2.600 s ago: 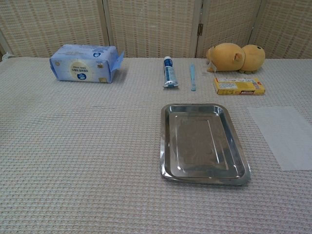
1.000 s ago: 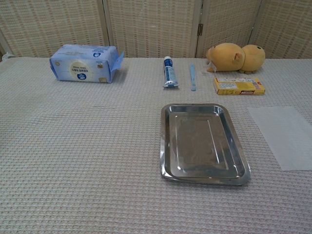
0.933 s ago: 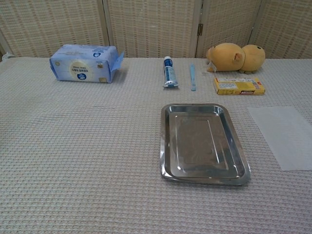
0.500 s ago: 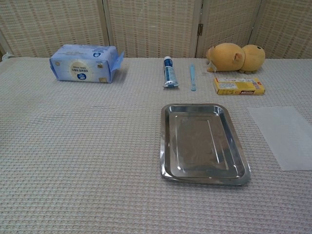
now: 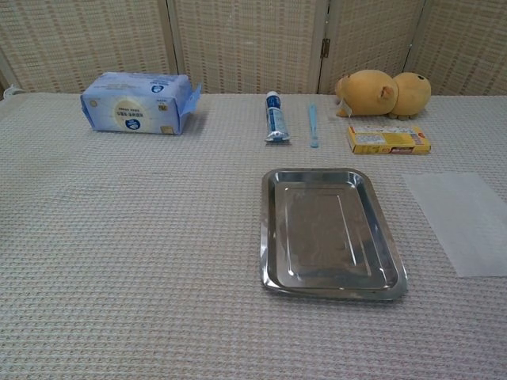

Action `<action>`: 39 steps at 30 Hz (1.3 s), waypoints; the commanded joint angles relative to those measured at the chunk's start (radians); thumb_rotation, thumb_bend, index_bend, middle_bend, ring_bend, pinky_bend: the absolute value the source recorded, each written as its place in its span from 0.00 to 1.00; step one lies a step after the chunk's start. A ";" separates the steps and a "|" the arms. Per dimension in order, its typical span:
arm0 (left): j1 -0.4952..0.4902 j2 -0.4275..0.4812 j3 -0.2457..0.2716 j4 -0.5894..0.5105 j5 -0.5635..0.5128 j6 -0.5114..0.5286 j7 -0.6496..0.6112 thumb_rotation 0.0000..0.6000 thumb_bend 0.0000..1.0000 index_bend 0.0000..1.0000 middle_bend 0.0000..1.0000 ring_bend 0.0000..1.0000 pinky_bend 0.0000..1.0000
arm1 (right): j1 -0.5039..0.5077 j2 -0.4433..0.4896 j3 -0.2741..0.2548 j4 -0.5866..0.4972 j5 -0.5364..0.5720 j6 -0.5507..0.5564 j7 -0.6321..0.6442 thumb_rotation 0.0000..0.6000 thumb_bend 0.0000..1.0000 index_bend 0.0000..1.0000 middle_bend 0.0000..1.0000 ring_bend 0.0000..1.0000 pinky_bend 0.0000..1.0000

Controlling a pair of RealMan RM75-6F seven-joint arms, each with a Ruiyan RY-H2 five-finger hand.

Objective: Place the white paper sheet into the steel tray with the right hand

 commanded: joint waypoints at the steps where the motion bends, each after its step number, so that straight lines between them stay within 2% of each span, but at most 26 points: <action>1: -0.005 0.004 -0.004 0.003 -0.009 -0.011 -0.008 1.00 0.19 0.03 0.01 0.00 0.00 | 0.008 -0.017 -0.002 0.026 0.008 -0.021 -0.013 1.00 0.41 0.24 0.00 0.00 0.00; 7: -0.009 0.007 -0.003 0.001 -0.008 -0.016 -0.013 1.00 0.19 0.03 0.01 0.00 0.00 | 0.032 -0.045 0.006 0.066 0.022 -0.063 -0.067 1.00 0.41 0.24 0.00 0.00 0.00; 14: -0.008 0.008 -0.003 0.005 -0.011 -0.016 -0.015 1.00 0.19 0.03 0.01 0.00 0.00 | 0.056 -0.056 0.024 0.059 0.034 -0.076 -0.105 1.00 0.41 0.24 0.00 0.00 0.00; 22: -0.007 0.008 -0.002 0.003 -0.010 -0.014 -0.011 1.00 0.19 0.03 0.01 0.00 0.00 | 0.068 -0.067 0.035 0.066 0.051 -0.084 -0.106 1.00 0.41 0.24 0.00 0.00 0.00; 26: -0.001 -0.011 -0.018 0.018 -0.022 0.007 0.026 1.00 0.19 0.03 0.00 0.00 0.00 | 0.073 -0.087 0.037 0.100 0.048 -0.074 -0.081 1.00 0.41 0.29 0.00 0.00 0.00; 36: 0.003 -0.020 -0.021 0.020 -0.025 0.015 0.052 1.00 0.19 0.03 0.00 0.00 0.00 | 0.086 -0.150 0.042 0.212 0.046 -0.063 0.002 1.00 0.41 0.38 0.00 0.00 0.00; 39: 0.003 -0.021 -0.021 0.020 -0.023 0.015 0.052 1.00 0.19 0.03 0.00 0.00 0.00 | 0.089 -0.164 0.044 0.235 0.041 -0.046 0.024 1.00 0.41 0.44 0.00 0.00 0.00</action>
